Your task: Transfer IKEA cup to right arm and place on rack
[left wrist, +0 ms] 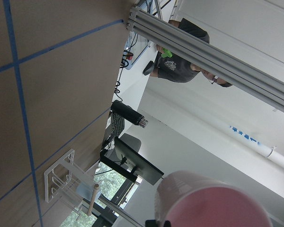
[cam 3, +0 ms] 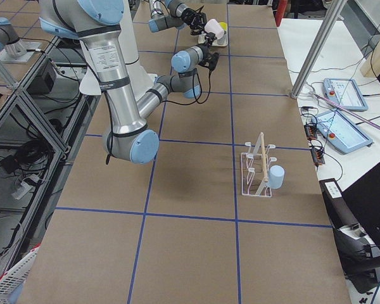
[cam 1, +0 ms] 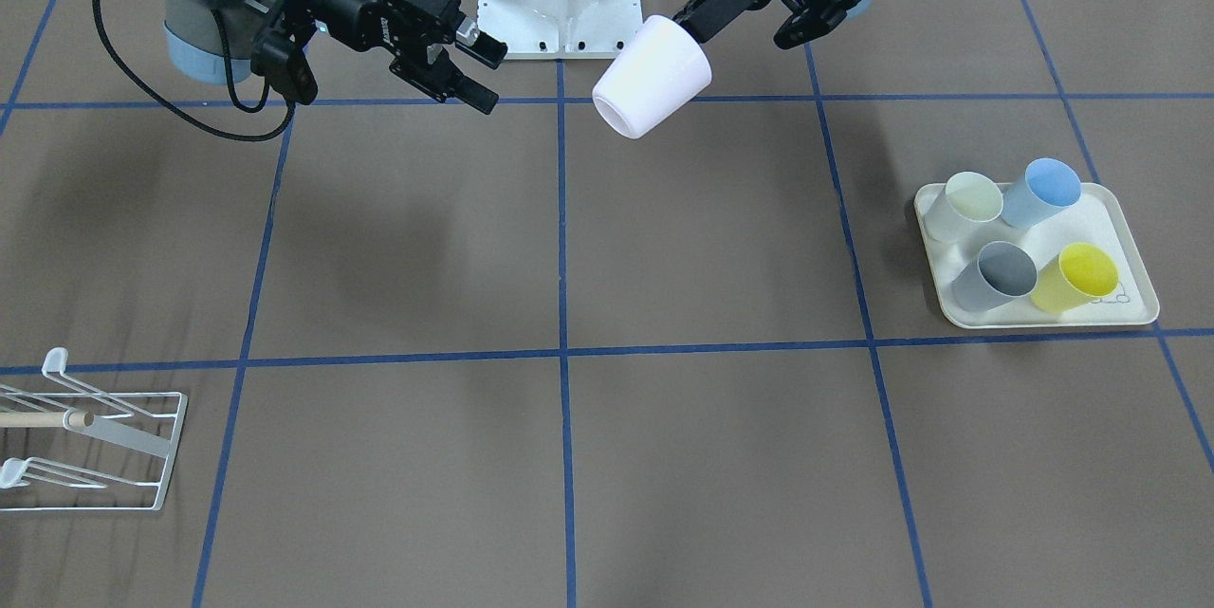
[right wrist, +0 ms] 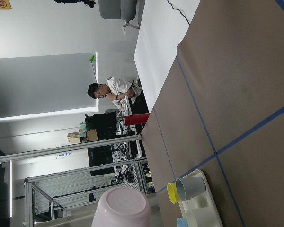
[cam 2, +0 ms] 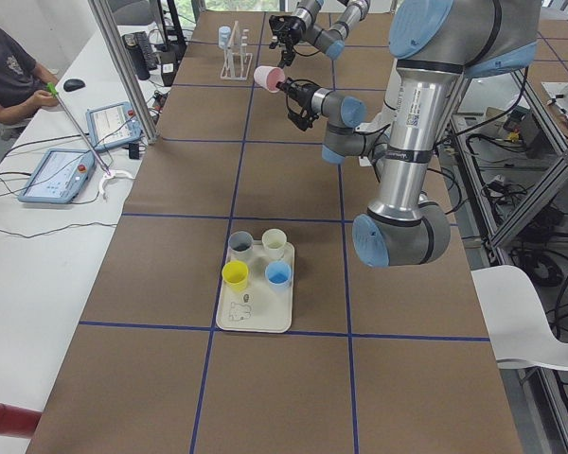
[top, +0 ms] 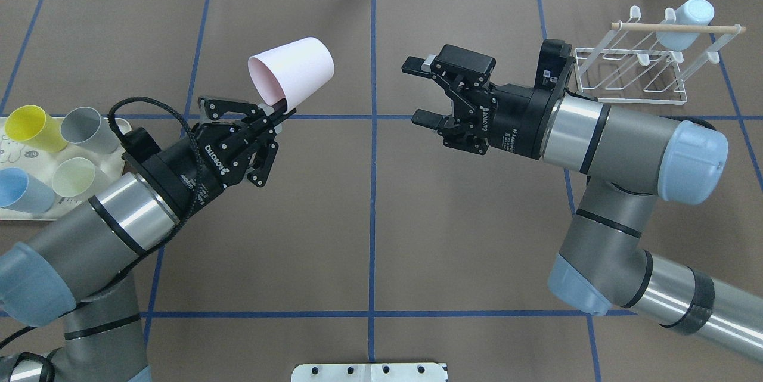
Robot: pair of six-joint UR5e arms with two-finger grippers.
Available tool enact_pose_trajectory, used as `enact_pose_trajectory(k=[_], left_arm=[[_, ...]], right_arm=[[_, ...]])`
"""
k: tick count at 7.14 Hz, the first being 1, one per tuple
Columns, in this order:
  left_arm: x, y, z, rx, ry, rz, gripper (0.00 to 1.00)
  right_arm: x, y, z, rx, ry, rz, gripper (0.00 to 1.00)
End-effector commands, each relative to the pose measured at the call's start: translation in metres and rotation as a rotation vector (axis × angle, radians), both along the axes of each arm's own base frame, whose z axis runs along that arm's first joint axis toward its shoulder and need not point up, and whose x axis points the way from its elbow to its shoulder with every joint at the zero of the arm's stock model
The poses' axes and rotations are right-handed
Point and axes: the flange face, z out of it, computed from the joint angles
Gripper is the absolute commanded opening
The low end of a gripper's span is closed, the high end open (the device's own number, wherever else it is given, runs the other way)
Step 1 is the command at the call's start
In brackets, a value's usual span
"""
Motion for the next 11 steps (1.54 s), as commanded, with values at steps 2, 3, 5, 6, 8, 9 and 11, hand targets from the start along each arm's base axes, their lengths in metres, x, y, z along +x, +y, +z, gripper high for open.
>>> enact_pose_trajectory(k=[2,3,5,6,8,9,11], left_arm=[[0.023,0.002,0.001,0.014,-0.025,-0.003,0.00],[0.023,0.001,0.001,0.014,-0.025,-0.003,0.00],[0.033,0.006,-0.006,0.030,-0.030,0.005,0.00],[0.037,0.010,-0.009,0.031,-0.028,0.012,0.00],[0.042,0.015,-0.008,0.030,-0.031,0.023,0.00],[0.045,0.017,-0.009,0.037,-0.038,0.025,0.00],[0.049,0.022,-0.009,0.050,-0.053,0.029,0.00]], right_arm=[[-0.012,0.005,-0.005,-0.011,-0.016,0.013,1.00],[-0.022,0.005,-0.006,-0.017,-0.015,0.008,1.00],[-0.033,0.006,-0.014,-0.034,-0.035,0.007,1.00],[-0.037,0.005,-0.014,-0.037,-0.033,0.007,1.00],[-0.040,0.005,-0.011,-0.044,-0.031,0.012,1.00],[-0.041,0.006,-0.012,-0.045,-0.031,0.010,1.00],[-0.048,0.010,-0.016,-0.053,-0.043,0.021,1.00]])
